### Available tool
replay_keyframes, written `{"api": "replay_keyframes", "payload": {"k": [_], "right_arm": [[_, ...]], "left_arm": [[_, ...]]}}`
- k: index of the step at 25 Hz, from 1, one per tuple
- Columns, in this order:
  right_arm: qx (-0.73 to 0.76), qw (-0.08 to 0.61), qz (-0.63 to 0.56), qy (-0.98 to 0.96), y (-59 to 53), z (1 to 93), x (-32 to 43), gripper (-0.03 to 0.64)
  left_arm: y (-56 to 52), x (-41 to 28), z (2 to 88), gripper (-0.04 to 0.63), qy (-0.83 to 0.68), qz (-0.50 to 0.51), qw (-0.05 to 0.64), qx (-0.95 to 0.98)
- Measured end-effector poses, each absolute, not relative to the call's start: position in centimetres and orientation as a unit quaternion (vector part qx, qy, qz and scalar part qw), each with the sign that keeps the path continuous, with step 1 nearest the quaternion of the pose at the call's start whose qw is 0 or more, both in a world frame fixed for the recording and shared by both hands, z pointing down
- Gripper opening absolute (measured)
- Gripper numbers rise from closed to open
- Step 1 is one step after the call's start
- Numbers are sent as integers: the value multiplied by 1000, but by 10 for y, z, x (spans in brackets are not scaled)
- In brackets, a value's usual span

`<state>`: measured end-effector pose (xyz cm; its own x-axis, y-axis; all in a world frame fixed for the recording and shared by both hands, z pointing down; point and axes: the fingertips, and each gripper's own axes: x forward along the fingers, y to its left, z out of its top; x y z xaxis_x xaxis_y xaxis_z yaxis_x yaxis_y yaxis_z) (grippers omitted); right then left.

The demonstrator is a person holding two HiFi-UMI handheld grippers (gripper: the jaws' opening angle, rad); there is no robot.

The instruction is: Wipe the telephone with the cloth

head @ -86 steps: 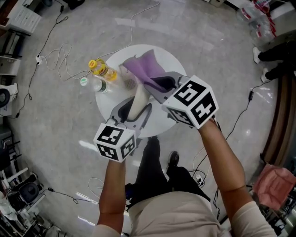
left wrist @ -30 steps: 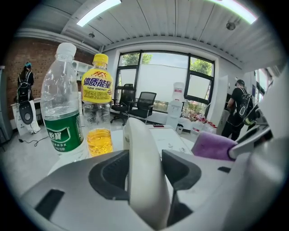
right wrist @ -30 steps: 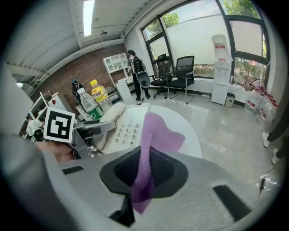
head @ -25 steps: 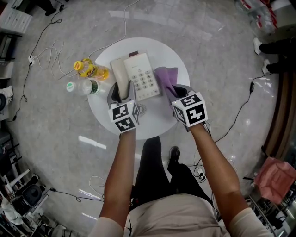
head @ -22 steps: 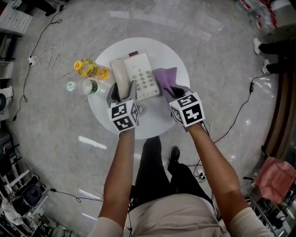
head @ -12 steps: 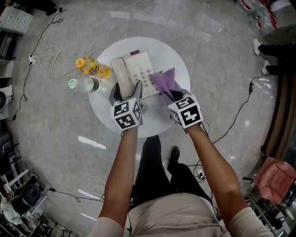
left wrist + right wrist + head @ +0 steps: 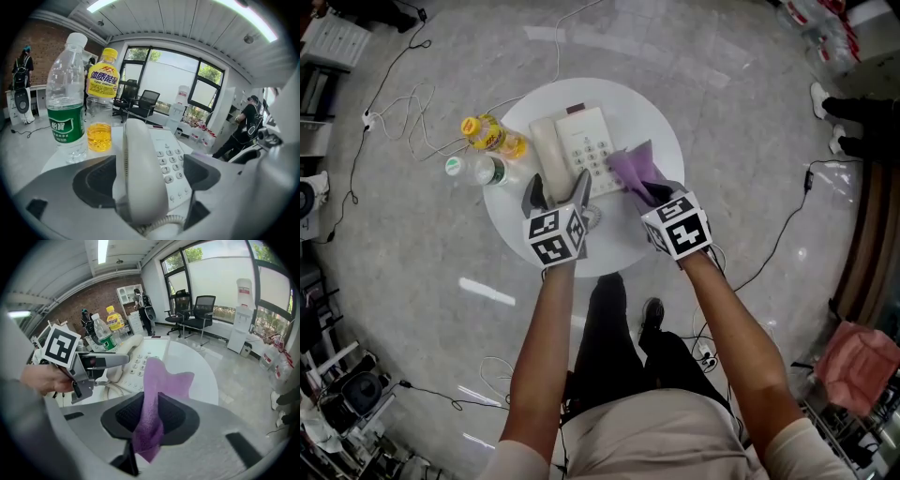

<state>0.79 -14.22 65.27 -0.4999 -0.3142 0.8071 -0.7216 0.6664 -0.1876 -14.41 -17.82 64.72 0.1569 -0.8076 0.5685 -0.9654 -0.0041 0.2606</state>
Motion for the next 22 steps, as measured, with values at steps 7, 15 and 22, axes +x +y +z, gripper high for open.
{"api": "replay_keyframes", "payload": {"k": [7, 15, 22], "right_arm": [[303, 380, 248, -838, -137, 635, 5, 132], [319, 350, 228, -851, -141, 582, 10, 132], [337, 306, 190, -870, -147, 508, 22, 85]], "left_arm": [[-164, -129, 642, 413, -585, 116, 342, 726], [-148, -126, 620, 413, -582, 141, 342, 724], [-135, -142, 531, 411, -595, 120, 290, 740]]}}
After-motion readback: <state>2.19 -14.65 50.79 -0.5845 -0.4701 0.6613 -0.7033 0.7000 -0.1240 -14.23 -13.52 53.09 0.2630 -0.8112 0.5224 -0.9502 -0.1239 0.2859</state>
